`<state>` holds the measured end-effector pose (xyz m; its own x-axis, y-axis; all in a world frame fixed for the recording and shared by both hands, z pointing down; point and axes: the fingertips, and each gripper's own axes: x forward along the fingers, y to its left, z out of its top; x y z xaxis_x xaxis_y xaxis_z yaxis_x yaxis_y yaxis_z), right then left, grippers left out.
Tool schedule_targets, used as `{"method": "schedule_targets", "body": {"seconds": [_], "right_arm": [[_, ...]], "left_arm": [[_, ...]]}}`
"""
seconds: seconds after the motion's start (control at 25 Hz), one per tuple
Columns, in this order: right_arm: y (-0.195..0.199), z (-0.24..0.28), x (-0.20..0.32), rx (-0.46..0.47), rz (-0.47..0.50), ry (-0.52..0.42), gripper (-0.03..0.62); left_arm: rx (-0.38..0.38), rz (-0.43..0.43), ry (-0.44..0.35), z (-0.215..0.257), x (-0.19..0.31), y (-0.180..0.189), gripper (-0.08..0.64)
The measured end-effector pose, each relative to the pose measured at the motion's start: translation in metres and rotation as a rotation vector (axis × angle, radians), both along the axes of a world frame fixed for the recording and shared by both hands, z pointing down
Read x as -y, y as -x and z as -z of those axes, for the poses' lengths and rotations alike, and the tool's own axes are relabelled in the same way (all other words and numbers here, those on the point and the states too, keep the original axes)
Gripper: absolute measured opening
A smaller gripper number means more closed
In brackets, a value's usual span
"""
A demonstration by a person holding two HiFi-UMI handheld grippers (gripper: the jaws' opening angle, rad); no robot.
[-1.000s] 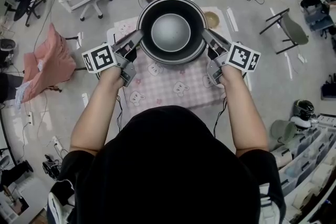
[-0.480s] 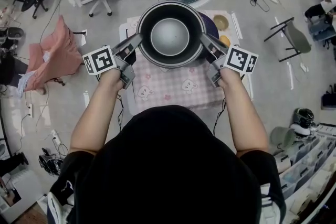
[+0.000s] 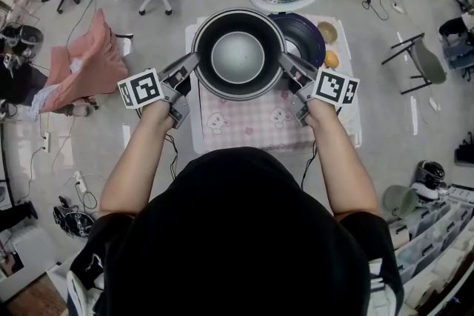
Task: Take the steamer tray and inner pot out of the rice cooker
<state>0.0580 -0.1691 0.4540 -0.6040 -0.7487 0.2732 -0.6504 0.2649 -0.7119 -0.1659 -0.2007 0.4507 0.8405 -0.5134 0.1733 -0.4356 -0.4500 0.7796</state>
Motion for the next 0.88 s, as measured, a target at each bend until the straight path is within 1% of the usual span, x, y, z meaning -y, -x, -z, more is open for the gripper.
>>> {"method": "schedule_targets", "body": {"seconds": [0.32, 0.48, 0.88], "right_arm": [[0.034, -0.028, -0.024, -0.025, 0.037, 0.055, 0.048], [0.043, -0.049, -0.040, -0.038, 0.033, 0.091, 0.048], [0.056, -0.114, -0.070, -0.028, 0.043, 0.209, 0.048]], "left_arm": [[0.019, 0.001, 0.053, -0.030, -0.024, 0.033, 0.051], [0.040, -0.008, 0.091, -0.054, -0.036, 0.040, 0.049], [0.084, -0.045, 0.217, -0.120, -0.055, 0.051, 0.048]]}}
